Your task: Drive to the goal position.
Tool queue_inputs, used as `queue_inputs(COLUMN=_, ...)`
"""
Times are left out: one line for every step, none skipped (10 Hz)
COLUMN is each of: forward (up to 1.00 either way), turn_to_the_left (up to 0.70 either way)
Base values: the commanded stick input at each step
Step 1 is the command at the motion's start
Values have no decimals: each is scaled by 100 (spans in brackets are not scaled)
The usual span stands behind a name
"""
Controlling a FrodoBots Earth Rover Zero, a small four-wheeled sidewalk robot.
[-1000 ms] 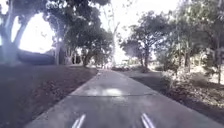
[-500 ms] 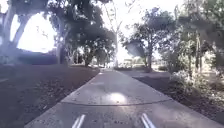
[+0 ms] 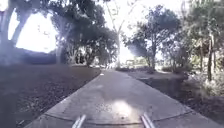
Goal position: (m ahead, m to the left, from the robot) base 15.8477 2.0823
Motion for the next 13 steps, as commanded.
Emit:
queue_inputs(forward=100, turn_to_the_left=0)
queue_inputs(forward=100, turn_to_the_left=0)
queue_inputs(forward=100, turn_to_the_left=0)
queue_inputs(forward=100, turn_to_the_left=0)
queue_inputs(forward=100, turn_to_the_left=0)
queue_inputs(forward=100, turn_to_the_left=0)
queue_inputs(forward=100, turn_to_the_left=0)
queue_inputs(forward=100, turn_to_the_left=0)
queue_inputs(forward=100, turn_to_the_left=0)
queue_inputs(forward=100, turn_to_the_left=0)
queue_inputs(forward=100, turn_to_the_left=33)
queue_inputs(forward=100, turn_to_the_left=17)
queue_inputs(forward=100, turn_to_the_left=1)
